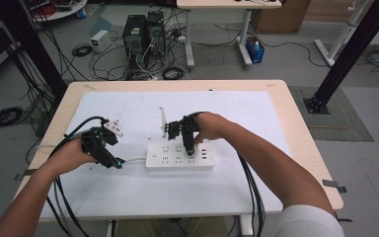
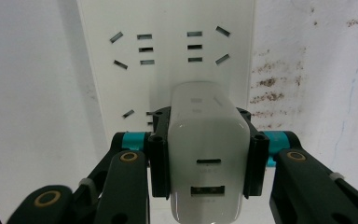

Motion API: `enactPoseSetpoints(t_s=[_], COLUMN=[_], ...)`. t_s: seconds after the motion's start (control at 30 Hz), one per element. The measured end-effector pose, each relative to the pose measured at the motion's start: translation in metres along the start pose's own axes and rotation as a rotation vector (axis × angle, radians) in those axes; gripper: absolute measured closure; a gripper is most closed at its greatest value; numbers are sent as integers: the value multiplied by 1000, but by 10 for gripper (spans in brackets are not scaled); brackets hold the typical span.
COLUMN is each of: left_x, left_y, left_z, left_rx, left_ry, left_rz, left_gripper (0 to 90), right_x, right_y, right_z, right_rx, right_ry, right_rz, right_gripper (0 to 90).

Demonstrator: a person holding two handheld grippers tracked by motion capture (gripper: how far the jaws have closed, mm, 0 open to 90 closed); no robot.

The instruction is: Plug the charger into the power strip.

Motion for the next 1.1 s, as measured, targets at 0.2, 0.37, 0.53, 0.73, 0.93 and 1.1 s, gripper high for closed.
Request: enactPoseSetpoints(t_s=[0.2, 0.37, 0.53, 0.73, 0.93, 1.1], left_x=[1, 2, 1, 1, 0, -2], left_y=[2, 4, 4, 4, 6, 6], left_z=[1, 2, 0, -1, -1, -4], left_rx=[-4, -6, -4, -6, -7, -1], left_ry=[5, 9, 1, 9, 5, -2], left_rz=[-3, -5, -6, -8, -11, -9], left_gripper=[214, 215, 215, 214, 215, 214], right_x=[-6, -4, -5, -1, 0, -1], right_y=[3, 4, 8, 10, 10, 10], right_z=[0, 0, 0, 1, 1, 1], right_rx=[14, 23, 13, 8, 12, 12], right_ry=[-45, -13, -15, 8, -2, -10], right_rz=[-90, -64, -71, -2, -2, -6], right_gripper=[626, 625, 627, 625, 624, 622])
Point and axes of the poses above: each handheld gripper's, and its own axes: y roughly forward along the jaws, z roughly out of its top, x roughly to its right, the point moved 10 cm from there along y, roughly forward along the jaws, and after that the axes turned 14 degrees about y, right-handed, at the moved point
